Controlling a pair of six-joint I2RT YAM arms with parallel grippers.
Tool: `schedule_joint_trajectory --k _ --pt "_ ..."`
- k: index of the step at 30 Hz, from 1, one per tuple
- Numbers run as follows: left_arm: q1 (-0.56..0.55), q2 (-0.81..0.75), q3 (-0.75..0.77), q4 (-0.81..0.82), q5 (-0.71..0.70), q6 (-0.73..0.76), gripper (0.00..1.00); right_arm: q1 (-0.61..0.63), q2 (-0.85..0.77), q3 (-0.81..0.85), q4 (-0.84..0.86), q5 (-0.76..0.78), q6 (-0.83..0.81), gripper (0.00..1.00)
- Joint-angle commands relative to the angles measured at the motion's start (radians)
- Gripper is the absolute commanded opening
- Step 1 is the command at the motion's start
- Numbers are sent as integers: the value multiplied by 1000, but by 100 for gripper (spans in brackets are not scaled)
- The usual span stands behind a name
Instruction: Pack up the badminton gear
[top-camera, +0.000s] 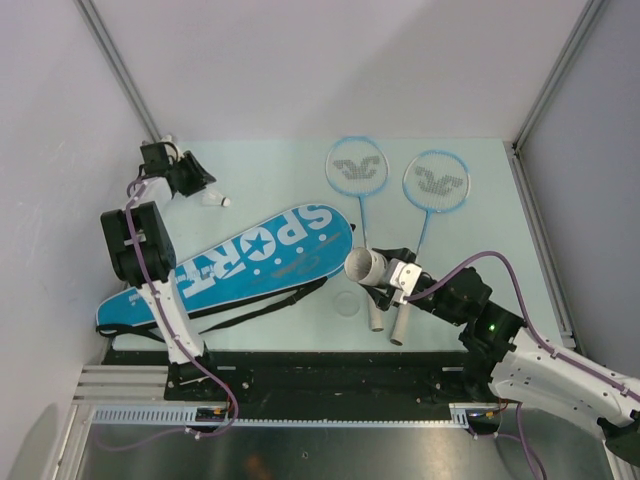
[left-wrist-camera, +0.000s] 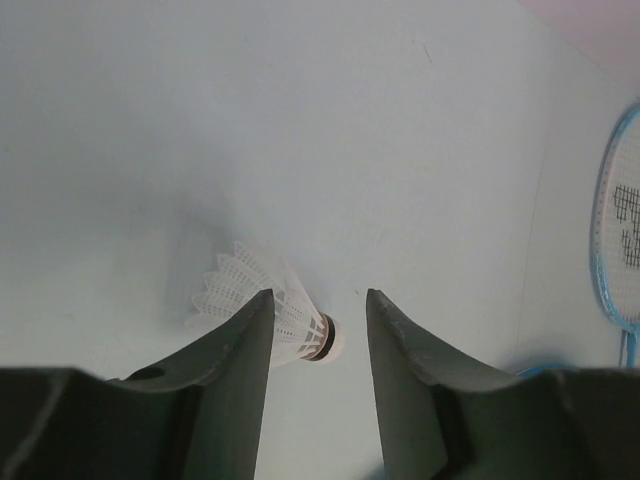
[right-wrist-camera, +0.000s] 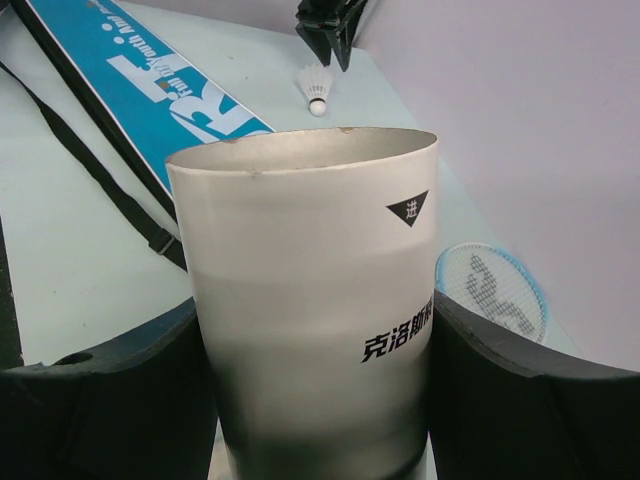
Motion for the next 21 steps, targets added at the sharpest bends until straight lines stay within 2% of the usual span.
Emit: schedule_joint_trajectory --k 1,9,12,15,16,18,19,21 --pt "-5 3 -13 21 47 7 46 3 -7 3 29 -20 63 23" --pt "-9 -17 -56 20 45 -19 54 5 -24 3 21 -23 66 22" --pt "-9 -33 -80 12 44 -31 51 5 -27 1 17 -26 68 22" --pt "-11 -40 -99 12 51 -51 40 5 -26 3 17 -28 68 22" --pt "-11 -42 -100 8 48 -56 26 6 -24 3 17 -28 68 21" --pt "-14 -57 -103 -9 56 -82 11 6 -26 3 20 -28 68 22" --pt "-18 -71 -105 -15 56 -94 0 6 -23 1 20 -27 68 22" --pt "-50 -144 -117 -37 61 -123 0 6 -6 3 23 -13 65 22"
